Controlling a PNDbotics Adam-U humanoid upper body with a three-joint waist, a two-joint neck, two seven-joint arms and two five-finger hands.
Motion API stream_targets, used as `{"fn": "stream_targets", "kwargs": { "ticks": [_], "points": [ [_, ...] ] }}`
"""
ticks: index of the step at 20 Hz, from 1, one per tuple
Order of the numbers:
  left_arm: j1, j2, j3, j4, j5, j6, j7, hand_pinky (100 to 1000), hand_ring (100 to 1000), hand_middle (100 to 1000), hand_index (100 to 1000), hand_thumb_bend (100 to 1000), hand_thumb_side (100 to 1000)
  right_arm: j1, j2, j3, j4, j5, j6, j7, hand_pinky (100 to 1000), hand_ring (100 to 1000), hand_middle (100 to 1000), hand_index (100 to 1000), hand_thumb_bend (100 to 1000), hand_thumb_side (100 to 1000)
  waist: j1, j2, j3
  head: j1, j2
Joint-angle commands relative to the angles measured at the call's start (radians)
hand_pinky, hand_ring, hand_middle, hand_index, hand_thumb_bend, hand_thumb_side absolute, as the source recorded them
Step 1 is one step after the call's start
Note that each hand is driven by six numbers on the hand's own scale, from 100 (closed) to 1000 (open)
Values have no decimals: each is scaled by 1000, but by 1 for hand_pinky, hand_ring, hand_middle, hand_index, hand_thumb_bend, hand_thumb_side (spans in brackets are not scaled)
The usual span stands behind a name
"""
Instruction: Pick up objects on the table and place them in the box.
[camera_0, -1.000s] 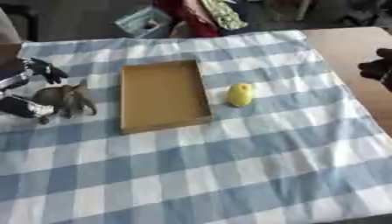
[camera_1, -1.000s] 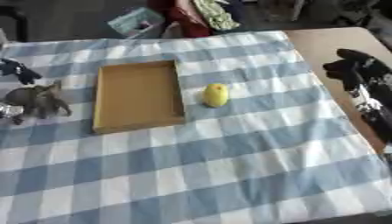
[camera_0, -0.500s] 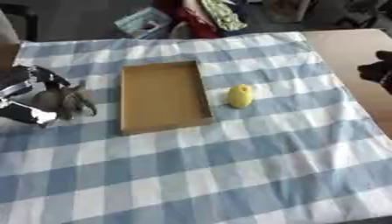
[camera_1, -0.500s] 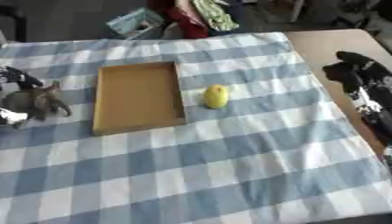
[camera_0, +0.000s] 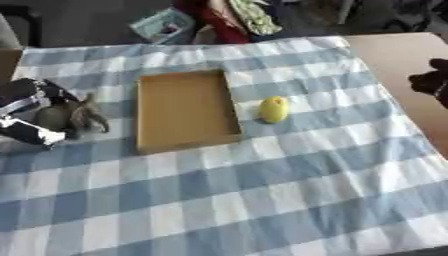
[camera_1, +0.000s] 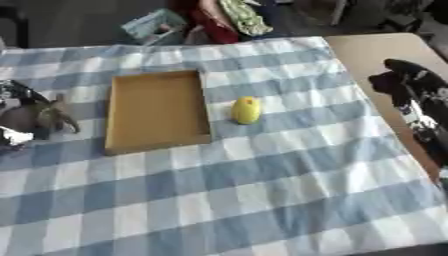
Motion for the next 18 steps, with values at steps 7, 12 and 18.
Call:
{"fn": "stream_targets", "kwargs": {
  "ticks": [7,12,18],
  "points": [
    [-9,19,6,5,-18,-2,10,663,428,398,700,197,297,-11,-10,-6,-8,-7,-1,4,849,825,685,883,100,611,1,-16,-2,46,-3],
    [-13,19,6,1,7,1,16,661,404,370,677,128,277,-10,-10,-7,-8,-8,-1,4,849,825,685,883,100,612,1,-17,-3,60,-3],
    [-33,37,6,-33,97,0,-10,663,386,351,666,100,257,-10,-9,-8,-7,-8,-1,5,849,825,685,884,100,612,3,-19,-3,63,-4]
  ]
}}
